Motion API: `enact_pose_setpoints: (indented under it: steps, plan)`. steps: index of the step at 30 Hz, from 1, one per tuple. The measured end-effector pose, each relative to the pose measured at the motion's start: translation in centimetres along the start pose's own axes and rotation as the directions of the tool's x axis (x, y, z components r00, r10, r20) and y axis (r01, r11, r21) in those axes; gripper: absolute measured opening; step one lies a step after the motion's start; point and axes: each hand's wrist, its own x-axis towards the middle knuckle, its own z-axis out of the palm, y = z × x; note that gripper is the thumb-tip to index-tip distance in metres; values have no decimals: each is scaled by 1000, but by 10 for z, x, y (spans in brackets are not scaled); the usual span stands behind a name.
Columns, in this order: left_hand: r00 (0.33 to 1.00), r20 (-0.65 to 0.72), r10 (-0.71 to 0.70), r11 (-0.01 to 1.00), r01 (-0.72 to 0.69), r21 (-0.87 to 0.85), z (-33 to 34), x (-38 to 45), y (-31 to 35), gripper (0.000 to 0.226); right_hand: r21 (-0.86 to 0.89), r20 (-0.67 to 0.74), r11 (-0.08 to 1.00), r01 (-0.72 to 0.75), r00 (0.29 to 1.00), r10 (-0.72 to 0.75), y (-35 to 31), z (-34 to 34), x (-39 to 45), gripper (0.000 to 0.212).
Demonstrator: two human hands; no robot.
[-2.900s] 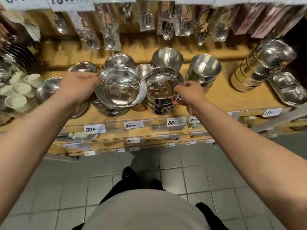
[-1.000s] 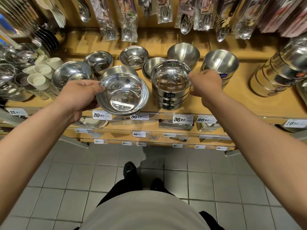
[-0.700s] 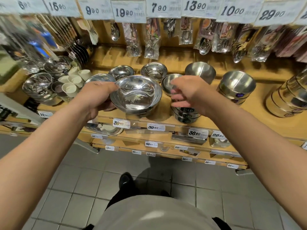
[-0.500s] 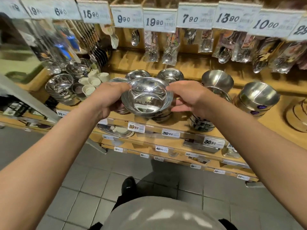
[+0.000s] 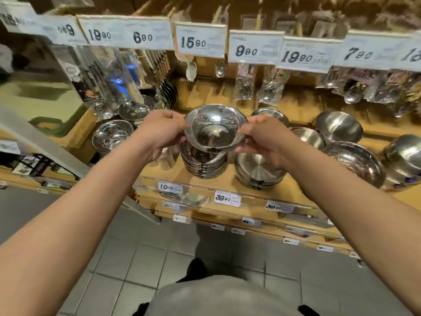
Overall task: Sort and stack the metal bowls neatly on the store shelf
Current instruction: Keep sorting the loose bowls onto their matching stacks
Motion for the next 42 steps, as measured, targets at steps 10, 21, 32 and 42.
enact_pose_setpoints:
  steps: [10, 21, 32, 42]
  plan:
    - [1000, -18, 16, 981, -12, 193, -7, 57, -40, 12, -88, -188, 996, -12, 982, -5, 36, 38, 40, 14]
    - [988, 1, 155, 894, -140, 427, -1, 85, -64, 17, -391, -357, 920, -11, 924, -141, 60, 45, 64, 22]
    - [984, -35, 172, 883, -138, 449, -2, 87, -72, 15, -457, -372, 890, 2, 908, -193, 73, 49, 69, 16]
    - [985, -86, 150, 901, -101, 422, 2, 82, -75, 21, -492, -334, 869, 50, 911, -241, 67, 45, 72, 11]
